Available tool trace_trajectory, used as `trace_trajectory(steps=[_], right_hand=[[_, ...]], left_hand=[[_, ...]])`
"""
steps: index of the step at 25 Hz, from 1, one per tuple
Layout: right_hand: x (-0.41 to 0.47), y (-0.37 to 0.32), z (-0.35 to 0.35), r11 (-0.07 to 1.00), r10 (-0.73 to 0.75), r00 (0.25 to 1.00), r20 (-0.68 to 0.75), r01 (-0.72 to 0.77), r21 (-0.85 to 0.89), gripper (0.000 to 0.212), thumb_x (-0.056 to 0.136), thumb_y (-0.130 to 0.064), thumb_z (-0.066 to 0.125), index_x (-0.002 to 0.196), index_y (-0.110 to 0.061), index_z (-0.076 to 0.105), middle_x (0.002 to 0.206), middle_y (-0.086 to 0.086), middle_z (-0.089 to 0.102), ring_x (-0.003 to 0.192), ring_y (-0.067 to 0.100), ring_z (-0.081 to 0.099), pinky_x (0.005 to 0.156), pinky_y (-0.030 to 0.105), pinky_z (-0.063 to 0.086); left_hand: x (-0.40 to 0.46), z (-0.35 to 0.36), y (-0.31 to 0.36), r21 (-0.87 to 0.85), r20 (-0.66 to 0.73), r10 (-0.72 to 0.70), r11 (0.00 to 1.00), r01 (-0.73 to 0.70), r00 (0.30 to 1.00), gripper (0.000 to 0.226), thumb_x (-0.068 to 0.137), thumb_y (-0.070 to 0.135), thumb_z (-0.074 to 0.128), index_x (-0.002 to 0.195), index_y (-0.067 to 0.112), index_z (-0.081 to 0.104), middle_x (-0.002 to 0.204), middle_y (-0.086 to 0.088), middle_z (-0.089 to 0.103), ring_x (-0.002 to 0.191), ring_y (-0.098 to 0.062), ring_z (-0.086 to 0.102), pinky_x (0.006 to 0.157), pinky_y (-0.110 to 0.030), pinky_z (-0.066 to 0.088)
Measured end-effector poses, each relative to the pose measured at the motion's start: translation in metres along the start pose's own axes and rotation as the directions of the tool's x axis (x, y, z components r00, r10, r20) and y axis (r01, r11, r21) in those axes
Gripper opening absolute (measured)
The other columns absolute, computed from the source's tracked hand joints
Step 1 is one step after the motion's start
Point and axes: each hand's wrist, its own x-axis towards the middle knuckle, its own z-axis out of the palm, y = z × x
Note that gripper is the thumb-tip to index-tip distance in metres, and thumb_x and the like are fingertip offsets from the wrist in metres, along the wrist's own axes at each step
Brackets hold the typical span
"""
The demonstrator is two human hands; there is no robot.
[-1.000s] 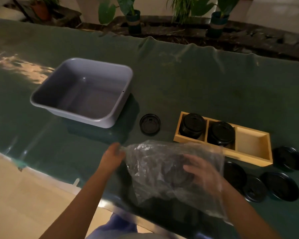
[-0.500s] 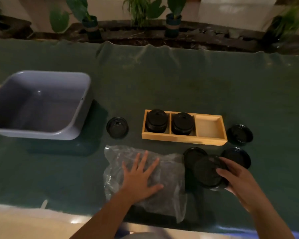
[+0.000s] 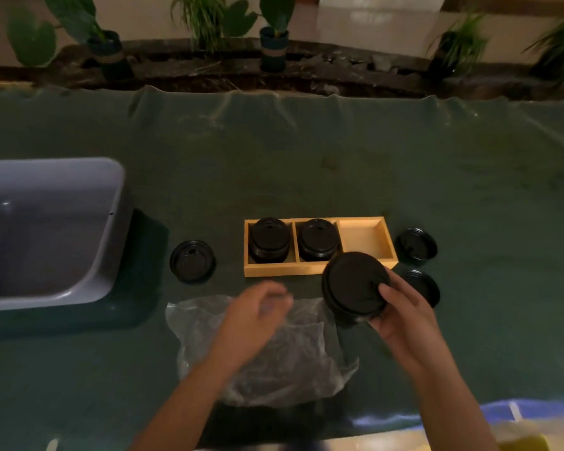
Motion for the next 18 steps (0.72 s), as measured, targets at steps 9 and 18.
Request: trace_trajectory(steps=[9, 18], right_hand=[[0.072, -0.037, -0.030, 0.981, 0.037, 0.998, 0.049, -0.027, -0.190, 0.029, 0.088, -0.005, 0.053, 0.114, -0.011, 0.062, 0.106, 0.004, 0.071, 0.097, 0.014, 0.067, 0.073, 0.025, 0.058], [0.192, -0.069, -0.092, 0.686, 0.089, 0.995, 0.053, -0.023, -0.727, 0.019, 0.091, -0.018, 0.054, 0.108, -0.016, 0.064, 0.104, 0.010, 0.068, 0.104, 0.025, 0.064, 0.091, 0.041, 0.052]], left_hand=[[0.095, 0.045, 0.075, -0.519, 0.031, -0.211, 0.832, 0.196, 0.977, 0.012, 0.080, 0.021, 0.069, 0.093, 0.022, 0.068, 0.093, 0.002, 0.070, 0.087, -0.010, 0.068, 0.070, -0.021, 0.057], [0.185, 0.134, 0.091, 0.006, -0.340, -0.230, 0.969, 0.246, 0.912, 0.026, 0.089, 0.025, 0.056, 0.105, 0.007, 0.067, 0.100, -0.009, 0.071, 0.094, -0.023, 0.064, 0.080, -0.025, 0.046]])
